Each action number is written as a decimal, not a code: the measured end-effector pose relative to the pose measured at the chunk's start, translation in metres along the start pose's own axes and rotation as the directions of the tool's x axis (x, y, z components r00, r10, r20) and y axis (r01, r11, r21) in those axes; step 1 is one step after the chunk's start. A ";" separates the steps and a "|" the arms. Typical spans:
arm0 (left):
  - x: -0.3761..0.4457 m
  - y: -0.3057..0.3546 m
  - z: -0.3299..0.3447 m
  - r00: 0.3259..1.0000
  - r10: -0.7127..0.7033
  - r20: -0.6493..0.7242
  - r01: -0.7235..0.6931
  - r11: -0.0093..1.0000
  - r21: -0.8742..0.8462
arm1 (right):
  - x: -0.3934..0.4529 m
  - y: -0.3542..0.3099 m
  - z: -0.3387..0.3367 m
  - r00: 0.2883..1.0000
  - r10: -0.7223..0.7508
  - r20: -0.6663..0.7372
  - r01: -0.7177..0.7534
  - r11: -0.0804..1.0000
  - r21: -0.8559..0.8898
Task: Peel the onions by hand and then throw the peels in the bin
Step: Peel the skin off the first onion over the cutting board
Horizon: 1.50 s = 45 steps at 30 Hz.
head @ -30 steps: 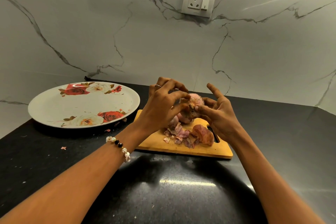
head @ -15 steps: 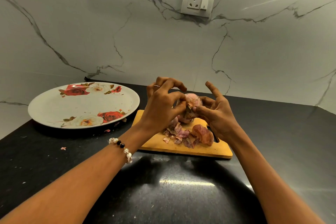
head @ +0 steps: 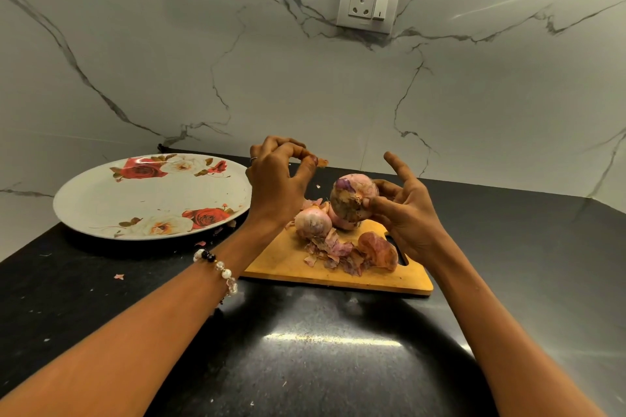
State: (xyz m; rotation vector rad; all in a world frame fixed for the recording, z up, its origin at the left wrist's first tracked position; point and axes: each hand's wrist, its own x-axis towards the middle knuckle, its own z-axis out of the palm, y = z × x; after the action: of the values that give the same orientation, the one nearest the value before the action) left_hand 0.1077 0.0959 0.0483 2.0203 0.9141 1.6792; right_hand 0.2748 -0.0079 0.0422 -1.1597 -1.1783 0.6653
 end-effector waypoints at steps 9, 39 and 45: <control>-0.002 0.001 -0.008 0.981 0.087 0.174 -0.080 0.996 -0.048 | -0.001 -0.002 0.000 1.000 0.012 0.016 -0.013 1.000 0.015; -0.015 0.007 -0.002 0.542 0.761 0.358 -0.833 0.544 0.103 | -0.004 -0.003 0.002 0.989 0.098 0.110 -0.101 0.995 0.017; -0.017 0.004 0.003 0.704 0.630 0.328 -0.687 0.722 0.087 | -0.003 -0.005 0.003 0.994 0.069 0.086 -0.073 0.997 0.040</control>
State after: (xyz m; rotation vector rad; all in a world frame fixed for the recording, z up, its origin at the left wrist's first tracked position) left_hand 0.1104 0.0819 0.0377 2.8828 0.2506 1.5761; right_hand 0.2699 -0.0113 0.0451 -1.1505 -1.1925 0.7970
